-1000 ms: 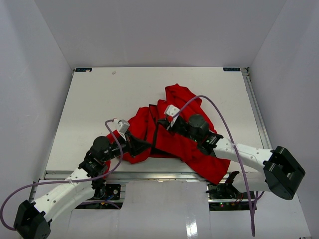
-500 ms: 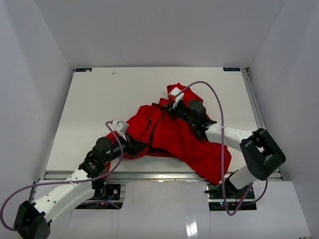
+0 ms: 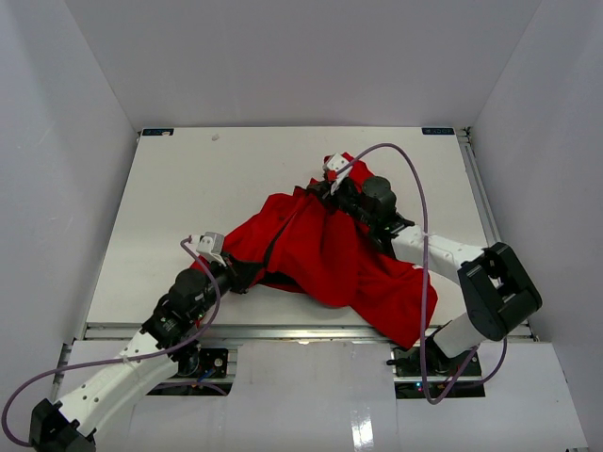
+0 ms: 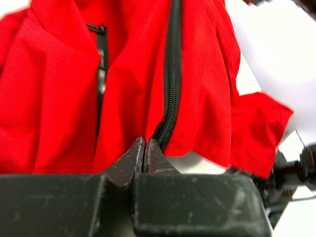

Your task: Zip up the jacket

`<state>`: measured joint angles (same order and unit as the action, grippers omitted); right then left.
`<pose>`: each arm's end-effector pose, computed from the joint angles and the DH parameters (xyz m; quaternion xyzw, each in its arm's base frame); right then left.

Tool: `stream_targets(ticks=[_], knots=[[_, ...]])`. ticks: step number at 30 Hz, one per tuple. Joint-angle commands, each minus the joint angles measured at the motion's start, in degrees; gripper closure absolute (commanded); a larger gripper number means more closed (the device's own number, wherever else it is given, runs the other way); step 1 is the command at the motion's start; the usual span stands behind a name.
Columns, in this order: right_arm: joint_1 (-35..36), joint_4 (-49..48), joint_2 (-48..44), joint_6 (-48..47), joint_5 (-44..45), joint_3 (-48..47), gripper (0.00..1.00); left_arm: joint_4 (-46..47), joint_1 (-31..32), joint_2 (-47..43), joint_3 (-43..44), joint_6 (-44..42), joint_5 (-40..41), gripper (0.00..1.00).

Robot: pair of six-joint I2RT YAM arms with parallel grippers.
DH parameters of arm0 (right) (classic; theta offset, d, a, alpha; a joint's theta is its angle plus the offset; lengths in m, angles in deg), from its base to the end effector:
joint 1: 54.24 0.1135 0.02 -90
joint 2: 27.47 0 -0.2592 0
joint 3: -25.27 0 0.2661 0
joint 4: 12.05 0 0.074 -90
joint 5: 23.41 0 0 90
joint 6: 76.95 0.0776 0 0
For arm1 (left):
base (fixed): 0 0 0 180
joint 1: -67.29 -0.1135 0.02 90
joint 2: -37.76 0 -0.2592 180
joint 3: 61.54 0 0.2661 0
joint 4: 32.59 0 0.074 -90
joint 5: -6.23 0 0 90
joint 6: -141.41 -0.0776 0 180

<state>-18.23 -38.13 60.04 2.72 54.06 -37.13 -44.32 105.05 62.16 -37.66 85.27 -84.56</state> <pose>0.3132 0.2484 0.2621 -0.3457 0.6101 0.2321 0.6741 0.1560 -0.1222 0.1860 0.0308 0.7779 -0.3716 0.5058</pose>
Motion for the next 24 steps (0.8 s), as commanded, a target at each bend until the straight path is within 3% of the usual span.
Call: stream_targets(ticks=[1,19,24], knots=[[-3.5,-7.6,-3.1,-6.5,7.3,-6.3,0.92,-6.4,0.4,-0.5,-0.6,0.3,3.6,1.0],[-18.0,-2.4,13.7,0.0,1.7,-26.4,0.92,-5.3,0.5,-3.8,-2.6,-0.7,5.6,1.0],[-19.0,3.9,16.4,3.8,-7.3,-29.2,0.92,-2.2,0.5,-1.5,-4.1,-0.7,-2.2,0.97]])
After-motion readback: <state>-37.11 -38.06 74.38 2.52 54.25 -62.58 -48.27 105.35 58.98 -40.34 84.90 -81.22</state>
